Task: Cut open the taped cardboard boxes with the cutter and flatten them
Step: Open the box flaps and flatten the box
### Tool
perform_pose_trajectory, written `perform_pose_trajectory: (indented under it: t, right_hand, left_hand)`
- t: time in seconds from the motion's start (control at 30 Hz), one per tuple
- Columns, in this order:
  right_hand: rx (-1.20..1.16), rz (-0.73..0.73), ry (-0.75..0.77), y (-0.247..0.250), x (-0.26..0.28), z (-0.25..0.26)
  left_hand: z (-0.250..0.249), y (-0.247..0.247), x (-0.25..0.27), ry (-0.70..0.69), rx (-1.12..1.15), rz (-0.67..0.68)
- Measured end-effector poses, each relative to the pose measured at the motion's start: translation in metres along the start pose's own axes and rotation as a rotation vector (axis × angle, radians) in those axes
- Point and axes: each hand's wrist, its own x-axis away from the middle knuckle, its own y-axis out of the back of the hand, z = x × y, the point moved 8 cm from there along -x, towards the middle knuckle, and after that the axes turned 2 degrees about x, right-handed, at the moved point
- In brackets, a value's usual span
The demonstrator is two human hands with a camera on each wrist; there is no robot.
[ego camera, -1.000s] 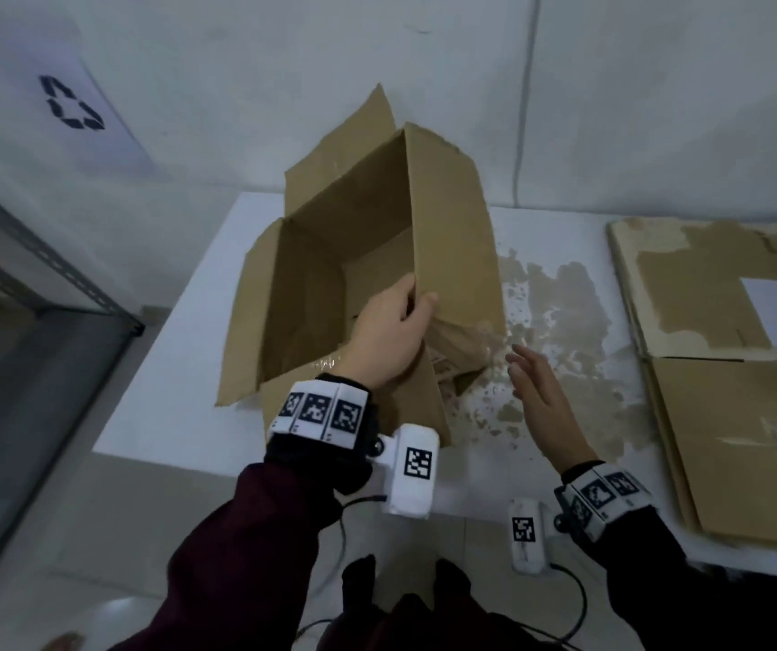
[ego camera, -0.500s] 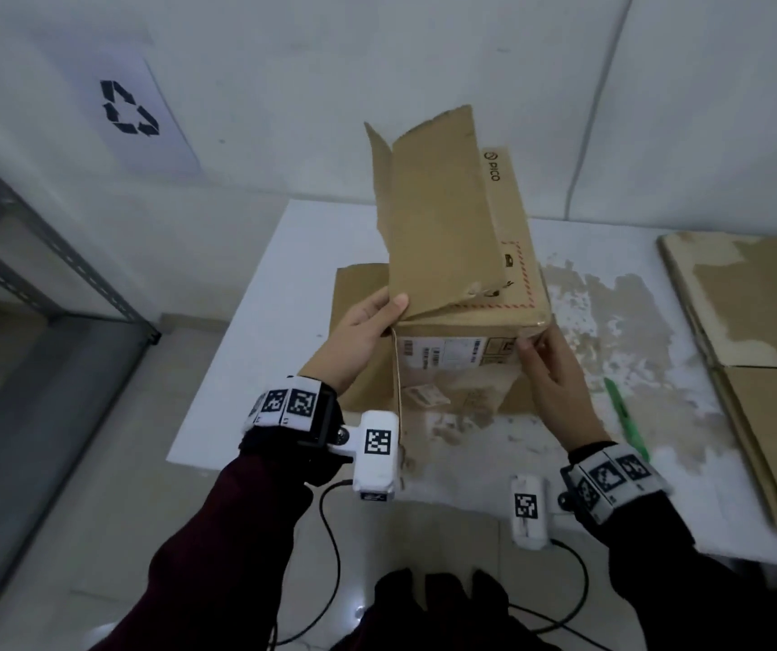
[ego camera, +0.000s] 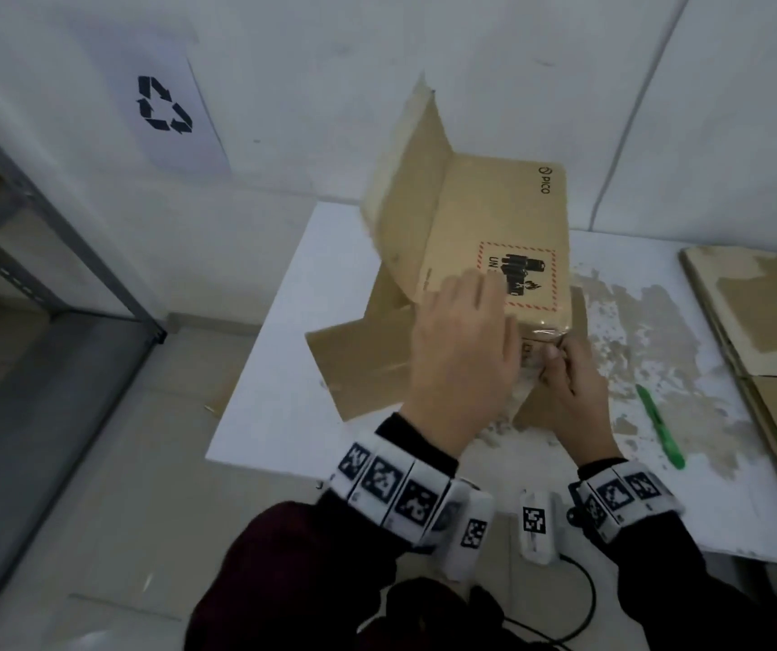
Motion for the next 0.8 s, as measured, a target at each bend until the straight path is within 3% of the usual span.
perform_pose_trajectory:
  t: [0.1,0.17,0.23,0.37,0.53,0.67,0.73,0.8]
  right_hand:
    - [0.032,0.034,0.034,-0.010,0.002,0.002]
    - [0.082,0.029,0.066,-0.011,0.002,0.007]
    - [0.093,0.014,0.024,-0.008,-0.002,0.003]
    - [0.016,0.089,-0.258,-0.008,-0.014,-0.023]
    - [-0.137,-0.121,-0.484,0.020,-0.015,-0.045]
    - [0.066,-0.285,-0.228,0.074,-0.023,-0.017]
    - [-0.041,-0.362,-0.110,0.099,-0.027,0.007]
    - [-0.244,-0.347,0.034,0.108,-0.039,0.037]
  left_hand:
    - [0.012,-0.062,0.004,0.011,-0.022,0.328]
    - [0.027,-0.085,0.006,0.000,-0.073,0.409]
    - [0.033,-0.087,0.003,-0.058,-0.072,0.309]
    - [0.026,-0.090,0.000,-0.121,-0.183,0.164]
    - [0.012,-0.095,-0.019,-0.079,-0.202,0.095]
    - [0.009,-0.104,-0.028,-0.103,-0.247,0.142]
    - [0.006,-0.106,-0.035,-0.116,-0.189,0.148]
    - [0.000,-0.106,-0.037,-0.144,-0.109,0.104]
